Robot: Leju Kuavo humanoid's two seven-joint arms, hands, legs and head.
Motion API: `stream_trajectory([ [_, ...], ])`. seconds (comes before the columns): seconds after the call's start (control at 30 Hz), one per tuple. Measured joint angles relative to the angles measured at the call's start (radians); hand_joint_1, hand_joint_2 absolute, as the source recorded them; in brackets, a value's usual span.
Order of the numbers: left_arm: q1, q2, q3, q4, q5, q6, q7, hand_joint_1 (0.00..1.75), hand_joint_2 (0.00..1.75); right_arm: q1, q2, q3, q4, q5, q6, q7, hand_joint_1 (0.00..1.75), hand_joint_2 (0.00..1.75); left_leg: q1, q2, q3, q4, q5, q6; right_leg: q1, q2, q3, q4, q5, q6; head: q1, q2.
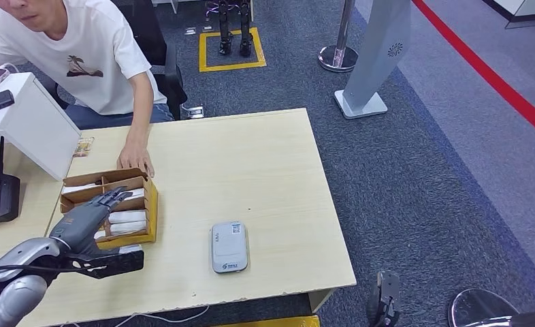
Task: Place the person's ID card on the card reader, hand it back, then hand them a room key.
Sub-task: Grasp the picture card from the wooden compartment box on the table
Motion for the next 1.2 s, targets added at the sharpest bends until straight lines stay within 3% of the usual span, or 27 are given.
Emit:
stream_trajectory([
  [0.3,0.0,0.043,0.0,0.0,0.034,-0.027,0.01,0.0,1.75,0.0,0.0,0.0,0.0,-0.001,0.0,0.0,0.0,0.0,0.0,0.0,0.0,0.0,0.0,0.0,0.0,0.0,0.0,0.0,0.0,0.0,0.0,0.0],
  [0.93,0.0,0.09,0.001,-0.014,0.052,-0.045,0.022,0.0,1.75,0.0,0.0,0.0,0.0,-0.01,0.0,0.0,0.0,0.0,0.0,0.0,0.0,0.0,0.0,0.0,0.0,0.0,0.0,0.0,0.0,0.0,0.0,0.0],
  [1.2,0.0,0.096,0.002,-0.024,0.133,-0.077,0.016,0.0,1.75,0.0,0.0,0.0,0.0,-0.011,0.001,-0.001,0.0,0.0,0.0,0.0,0.0,0.0,0.0,0.0,0.0,0.0,0.0,0.0,0.0,0.0,0.0,0.0],
])
